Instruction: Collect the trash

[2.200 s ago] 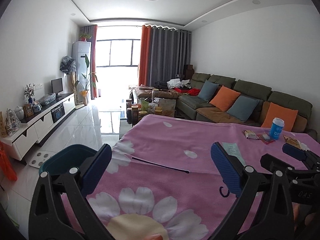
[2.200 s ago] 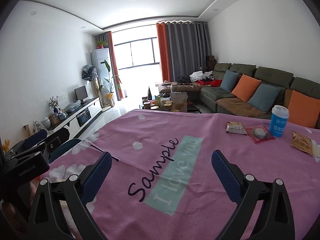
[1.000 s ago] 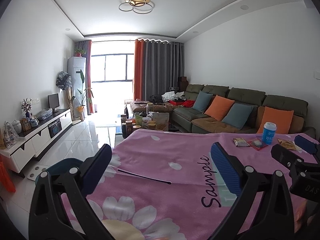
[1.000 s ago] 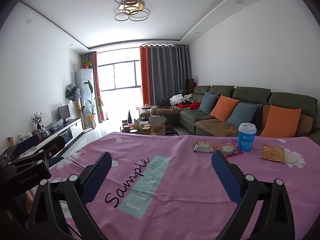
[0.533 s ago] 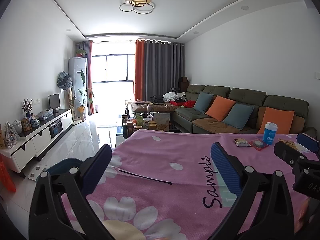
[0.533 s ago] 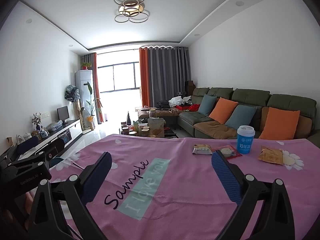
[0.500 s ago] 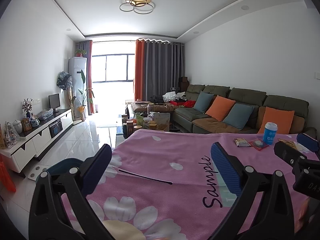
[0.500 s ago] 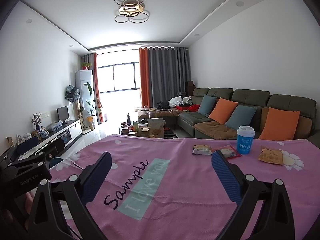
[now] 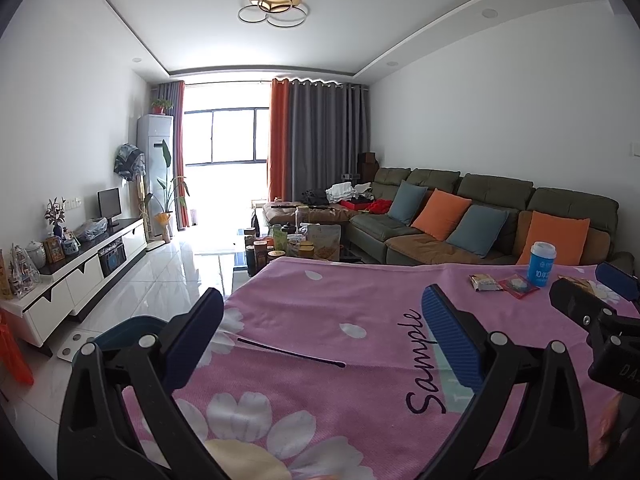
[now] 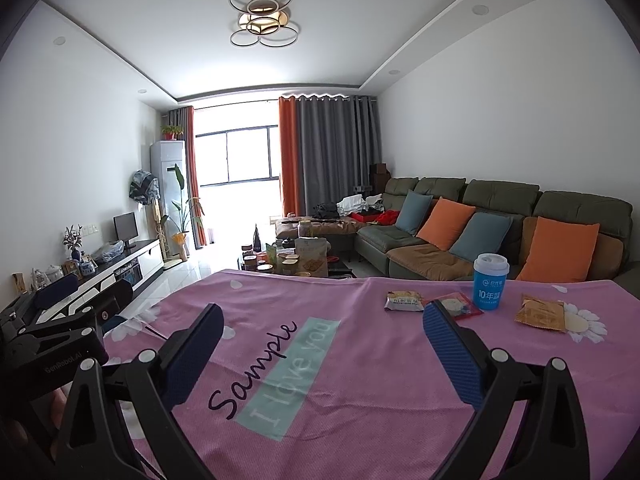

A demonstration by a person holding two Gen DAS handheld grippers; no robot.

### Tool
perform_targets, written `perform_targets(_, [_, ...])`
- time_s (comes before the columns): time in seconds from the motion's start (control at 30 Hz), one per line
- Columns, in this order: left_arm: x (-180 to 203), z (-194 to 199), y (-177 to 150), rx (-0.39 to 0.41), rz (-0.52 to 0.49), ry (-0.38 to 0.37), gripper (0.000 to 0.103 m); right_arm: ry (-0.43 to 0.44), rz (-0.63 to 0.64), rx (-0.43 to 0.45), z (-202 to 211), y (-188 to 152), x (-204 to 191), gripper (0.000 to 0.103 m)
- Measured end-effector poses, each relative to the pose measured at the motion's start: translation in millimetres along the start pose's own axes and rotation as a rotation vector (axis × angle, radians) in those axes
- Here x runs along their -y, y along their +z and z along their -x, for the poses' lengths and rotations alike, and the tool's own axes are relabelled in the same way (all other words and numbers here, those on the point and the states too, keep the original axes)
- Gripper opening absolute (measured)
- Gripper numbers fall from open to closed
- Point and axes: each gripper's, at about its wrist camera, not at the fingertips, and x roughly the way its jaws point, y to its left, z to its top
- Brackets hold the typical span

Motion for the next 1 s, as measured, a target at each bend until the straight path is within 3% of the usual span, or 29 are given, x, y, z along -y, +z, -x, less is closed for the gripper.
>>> perform_targets(1.0, [-1.9, -0.6, -2.9, -0.003, -0.001, 0.004, 0.098, -0.003, 0.002, 0.0, -1.0, 0.3, -0.3, 0.096])
